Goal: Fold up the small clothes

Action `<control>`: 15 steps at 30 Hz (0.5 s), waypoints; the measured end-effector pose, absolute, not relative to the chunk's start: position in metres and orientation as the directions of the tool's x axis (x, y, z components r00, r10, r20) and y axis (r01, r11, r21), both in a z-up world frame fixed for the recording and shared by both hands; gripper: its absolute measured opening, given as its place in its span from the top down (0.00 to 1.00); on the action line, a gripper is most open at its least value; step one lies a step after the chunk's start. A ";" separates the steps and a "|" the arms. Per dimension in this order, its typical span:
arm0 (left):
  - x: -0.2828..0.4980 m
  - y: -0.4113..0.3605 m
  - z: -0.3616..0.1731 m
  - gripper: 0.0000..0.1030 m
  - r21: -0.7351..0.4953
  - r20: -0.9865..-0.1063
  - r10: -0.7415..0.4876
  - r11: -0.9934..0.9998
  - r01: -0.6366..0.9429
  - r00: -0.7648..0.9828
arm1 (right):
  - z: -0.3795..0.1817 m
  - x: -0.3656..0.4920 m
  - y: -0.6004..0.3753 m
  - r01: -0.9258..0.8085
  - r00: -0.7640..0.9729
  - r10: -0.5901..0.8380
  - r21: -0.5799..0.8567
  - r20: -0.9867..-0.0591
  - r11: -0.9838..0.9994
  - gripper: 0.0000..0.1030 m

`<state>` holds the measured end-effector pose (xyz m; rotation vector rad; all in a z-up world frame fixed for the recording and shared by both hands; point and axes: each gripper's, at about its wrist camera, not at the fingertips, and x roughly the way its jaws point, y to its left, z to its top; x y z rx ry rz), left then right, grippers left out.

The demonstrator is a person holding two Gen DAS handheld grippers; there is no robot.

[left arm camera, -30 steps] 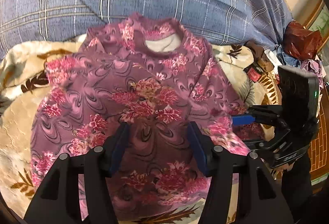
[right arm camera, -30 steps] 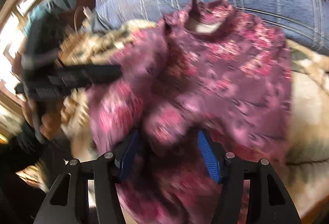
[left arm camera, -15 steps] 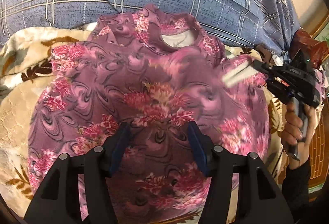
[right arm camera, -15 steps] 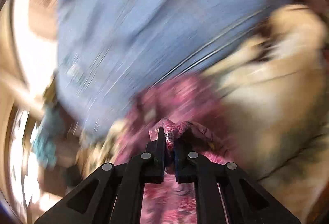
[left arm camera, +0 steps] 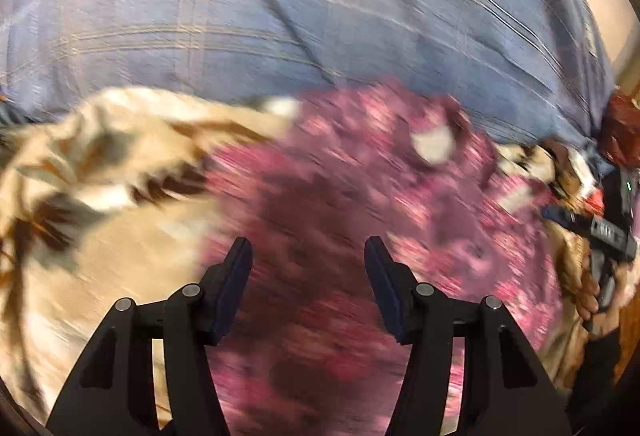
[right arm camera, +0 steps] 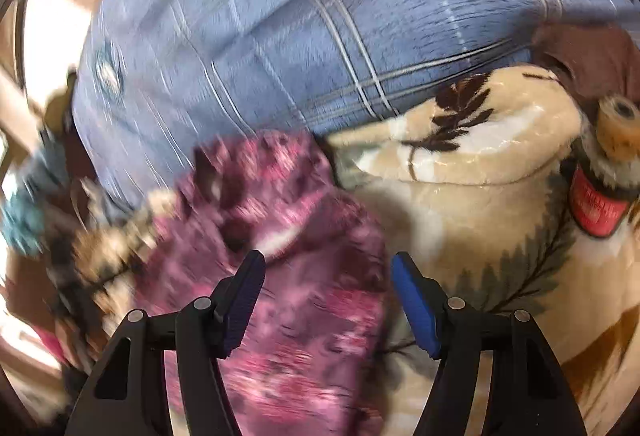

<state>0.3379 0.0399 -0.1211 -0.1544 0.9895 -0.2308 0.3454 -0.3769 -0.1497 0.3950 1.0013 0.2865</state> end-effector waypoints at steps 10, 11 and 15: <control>0.398 0.088 -0.160 0.43 -0.388 -0.804 -0.382 0.918 0.086 0.456 | -0.157 0.342 -0.380 -0.111 0.502 0.401 0.403 -0.766 0.908 0.35; 0.404 0.084 -0.161 0.43 -0.386 -0.807 -0.391 0.916 0.105 0.443 | -0.157 0.345 -0.380 -0.114 0.500 0.413 0.415 -0.761 0.902 0.35; 0.423 0.076 -0.168 0.64 -0.355 -0.821 -0.374 0.926 0.128 0.431 | -0.157 0.372 -0.368 -0.138 0.484 0.421 0.409 -0.767 0.902 0.39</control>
